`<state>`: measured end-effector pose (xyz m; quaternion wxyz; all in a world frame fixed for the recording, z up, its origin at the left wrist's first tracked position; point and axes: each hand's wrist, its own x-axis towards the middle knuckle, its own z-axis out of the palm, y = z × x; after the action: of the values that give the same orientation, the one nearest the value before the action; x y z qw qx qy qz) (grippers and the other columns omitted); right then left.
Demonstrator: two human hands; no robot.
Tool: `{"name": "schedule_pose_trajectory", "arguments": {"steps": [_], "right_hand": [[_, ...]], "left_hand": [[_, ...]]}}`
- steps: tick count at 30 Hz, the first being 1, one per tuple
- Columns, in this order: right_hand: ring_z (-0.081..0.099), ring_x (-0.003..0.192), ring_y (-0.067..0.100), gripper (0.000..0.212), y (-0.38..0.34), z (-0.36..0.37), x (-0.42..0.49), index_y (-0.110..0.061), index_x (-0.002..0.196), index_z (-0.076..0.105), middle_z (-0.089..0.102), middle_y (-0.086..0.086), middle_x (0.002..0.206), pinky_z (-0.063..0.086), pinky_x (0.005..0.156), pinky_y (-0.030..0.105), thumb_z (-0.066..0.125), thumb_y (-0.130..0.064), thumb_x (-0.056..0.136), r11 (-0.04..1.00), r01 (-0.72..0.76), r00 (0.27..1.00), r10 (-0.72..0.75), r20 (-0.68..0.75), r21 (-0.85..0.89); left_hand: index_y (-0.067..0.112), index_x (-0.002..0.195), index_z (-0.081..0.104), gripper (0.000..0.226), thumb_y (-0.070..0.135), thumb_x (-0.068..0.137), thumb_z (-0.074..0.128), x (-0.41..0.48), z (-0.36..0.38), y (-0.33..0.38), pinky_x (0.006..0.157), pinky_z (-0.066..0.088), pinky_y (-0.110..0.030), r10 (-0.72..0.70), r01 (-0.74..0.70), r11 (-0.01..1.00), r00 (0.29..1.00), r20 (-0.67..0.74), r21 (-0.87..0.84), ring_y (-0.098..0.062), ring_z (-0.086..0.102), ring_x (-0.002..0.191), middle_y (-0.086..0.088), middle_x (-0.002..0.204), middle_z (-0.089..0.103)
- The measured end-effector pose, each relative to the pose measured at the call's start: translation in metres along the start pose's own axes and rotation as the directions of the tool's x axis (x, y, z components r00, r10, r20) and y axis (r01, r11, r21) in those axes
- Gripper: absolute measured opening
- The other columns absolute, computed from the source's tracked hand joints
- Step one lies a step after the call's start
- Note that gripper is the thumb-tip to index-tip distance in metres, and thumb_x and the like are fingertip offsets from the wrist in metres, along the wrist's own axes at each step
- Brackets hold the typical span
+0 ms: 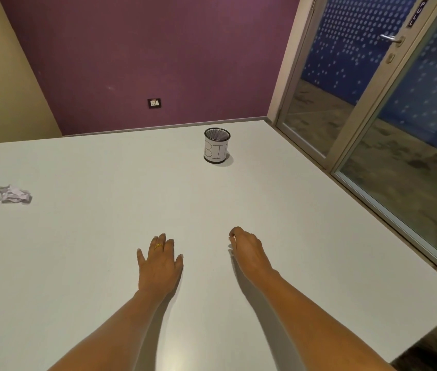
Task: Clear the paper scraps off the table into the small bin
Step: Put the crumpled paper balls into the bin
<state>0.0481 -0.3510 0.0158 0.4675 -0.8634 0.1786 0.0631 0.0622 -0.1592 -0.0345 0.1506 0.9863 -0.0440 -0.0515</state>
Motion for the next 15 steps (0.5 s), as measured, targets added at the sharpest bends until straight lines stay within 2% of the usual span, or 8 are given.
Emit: {"name": "schedule_pose_trajectory", "arguments": {"steps": [1, 3, 4, 6, 9, 15], "right_hand": [[0.058, 0.084, 0.033, 0.020, -0.001, 0.000, 0.004, -0.013, 0.077, 0.043, 0.056, 0.009, 0.081, 0.041, 0.069, 0.033, 0.042, -0.024, 0.093, 0.985, 0.081, 0.997, -0.080, 0.011, -0.152], [0.050, 0.070, 0.027, 0.031, -0.006, 0.000, 0.011, -0.010, 0.074, 0.042, 0.054, 0.008, 0.072, 0.033, 0.063, 0.027, 0.047, -0.033, 0.096, 0.876, 0.225, 0.968, -0.250, -0.001, -0.426], [0.047, 0.065, 0.024, 0.039, -0.009, -0.001, 0.015, -0.010, 0.070, 0.042, 0.053, 0.008, 0.067, 0.032, 0.062, 0.027, 0.047, -0.040, 0.095, 0.831, 0.260, 0.951, -0.308, -0.017, -0.491], [0.041, 0.056, 0.023, 0.055, -0.015, -0.001, 0.027, -0.011, 0.057, 0.037, 0.045, 0.005, 0.052, 0.031, 0.056, 0.027, 0.043, -0.051, 0.093, 0.783, 0.289, 0.926, -0.374, -0.045, -0.551], [0.036, 0.052, 0.022, 0.062, -0.026, -0.003, 0.047, -0.015, 0.047, 0.024, 0.026, 0.000, 0.043, 0.026, 0.051, 0.028, 0.032, -0.052, 0.096, 0.741, 0.305, 0.914, -0.405, -0.035, -0.598], [0.036, 0.052, 0.022, 0.062, -0.046, -0.008, 0.087, -0.016, 0.046, 0.022, 0.027, 0.002, 0.043, 0.027, 0.054, 0.027, 0.031, -0.045, 0.099, 0.693, 0.375, 0.874, -0.486, -0.014, -0.615]], "left_hand": [[0.015, 0.136, 0.033, 0.044, 0.035, 0.097, 0.034, 0.003, -0.001, 0.000, 0.115, 0.016, -0.053, -0.001, 0.001, 1.000, 1.000, -0.004, -0.001, -0.016, 0.013, 0.145, -0.003, 0.155, 0.022], [0.015, 0.137, 0.032, 0.045, 0.036, 0.097, 0.034, 0.010, -0.002, -0.001, 0.115, 0.016, -0.052, -0.005, 0.005, 1.000, 1.000, -0.018, 0.004, -0.015, 0.013, 0.145, -0.003, 0.154, 0.021], [0.015, 0.137, 0.031, 0.046, 0.036, 0.097, 0.034, 0.014, -0.003, -0.001, 0.115, 0.017, -0.052, -0.008, 0.008, 1.000, 1.000, -0.023, 0.005, -0.016, 0.013, 0.145, -0.003, 0.155, 0.021], [0.014, 0.138, 0.031, 0.047, 0.036, 0.096, 0.035, 0.023, -0.004, -0.001, 0.115, 0.017, -0.052, -0.016, 0.015, 1.000, 0.999, -0.040, -0.007, -0.017, 0.013, 0.145, -0.004, 0.155, 0.021], [0.014, 0.137, 0.033, 0.047, 0.036, 0.096, 0.036, 0.040, -0.006, -0.001, 0.114, 0.017, -0.053, -0.029, 0.027, 0.999, 0.998, -0.055, -0.031, -0.017, 0.015, 0.145, -0.005, 0.154, 0.023], [0.012, 0.136, 0.036, 0.047, 0.036, 0.096, 0.039, 0.074, -0.009, -0.003, 0.114, 0.020, -0.053, -0.051, 0.046, 0.997, 0.995, -0.086, -0.056, -0.019, 0.019, 0.144, -0.006, 0.153, 0.026]]}}
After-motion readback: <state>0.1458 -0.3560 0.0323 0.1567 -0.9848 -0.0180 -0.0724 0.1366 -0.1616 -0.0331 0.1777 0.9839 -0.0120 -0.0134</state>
